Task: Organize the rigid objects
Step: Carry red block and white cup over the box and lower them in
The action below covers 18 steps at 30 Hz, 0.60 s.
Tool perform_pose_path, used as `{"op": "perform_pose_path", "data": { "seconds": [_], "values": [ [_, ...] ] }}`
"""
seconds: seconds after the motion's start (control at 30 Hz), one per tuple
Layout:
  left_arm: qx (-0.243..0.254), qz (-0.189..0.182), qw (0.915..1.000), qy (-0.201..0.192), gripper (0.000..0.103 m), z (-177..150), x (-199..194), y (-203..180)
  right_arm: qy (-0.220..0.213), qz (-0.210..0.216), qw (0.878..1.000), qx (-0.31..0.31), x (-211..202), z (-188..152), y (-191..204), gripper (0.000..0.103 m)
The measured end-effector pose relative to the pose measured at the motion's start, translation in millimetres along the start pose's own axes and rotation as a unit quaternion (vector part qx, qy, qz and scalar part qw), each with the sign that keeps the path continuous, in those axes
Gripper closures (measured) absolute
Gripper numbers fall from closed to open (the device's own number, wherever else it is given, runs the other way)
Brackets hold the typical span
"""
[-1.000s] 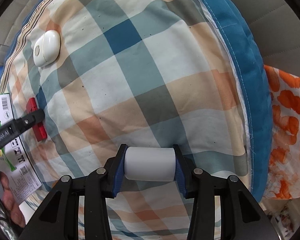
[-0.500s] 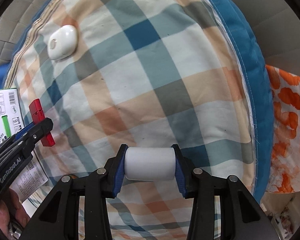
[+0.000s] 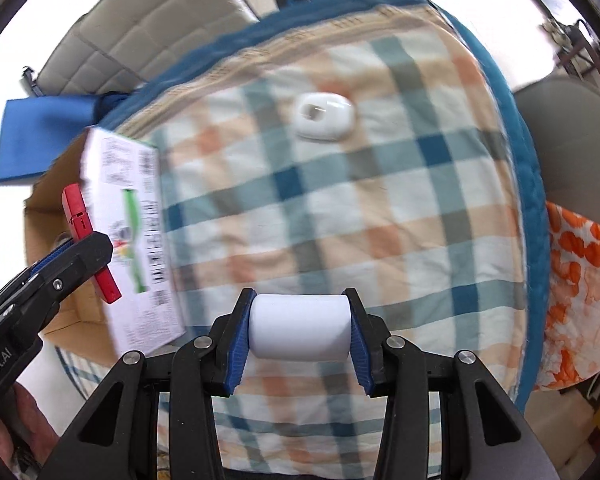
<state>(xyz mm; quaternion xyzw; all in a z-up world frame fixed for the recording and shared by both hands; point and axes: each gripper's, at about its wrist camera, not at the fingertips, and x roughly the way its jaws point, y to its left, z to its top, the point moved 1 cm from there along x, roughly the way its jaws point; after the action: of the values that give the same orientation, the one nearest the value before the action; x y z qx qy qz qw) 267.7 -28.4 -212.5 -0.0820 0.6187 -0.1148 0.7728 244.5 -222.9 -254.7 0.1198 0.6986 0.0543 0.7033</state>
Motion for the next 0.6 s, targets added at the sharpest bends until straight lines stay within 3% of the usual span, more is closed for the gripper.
{"op": "perform_pose_path", "data": {
  "seconds": [0.17, 0.3, 0.47, 0.6],
  "values": [
    [-0.030, 0.037, 0.9987, -0.018, 0.071, -5.8, -36.5, 76.3, -0.017, 0.025, 0.998, -0.057, -6.9, -4.7, 90.8, 0.057],
    [-0.060, 0.057, 0.9965, -0.010, 0.071, -17.0, -45.5, 140.4, -0.007, 0.037, 0.996, -0.085, 17.2, -10.3, 162.9, 0.057],
    [-0.095, 0.056, 0.9932, 0.038, 0.072, -32.1, -17.1, 210.2, 0.023, 0.042, 0.994, -0.096, 68.8, -17.6, 227.5, 0.057],
    [-0.118, 0.051, 0.9875, 0.092, 0.072, -42.5, 24.2, 252.5, 0.043, 0.012, 0.995, -0.091, 118.1, -20.0, 254.6, 0.057]
  ]
}}
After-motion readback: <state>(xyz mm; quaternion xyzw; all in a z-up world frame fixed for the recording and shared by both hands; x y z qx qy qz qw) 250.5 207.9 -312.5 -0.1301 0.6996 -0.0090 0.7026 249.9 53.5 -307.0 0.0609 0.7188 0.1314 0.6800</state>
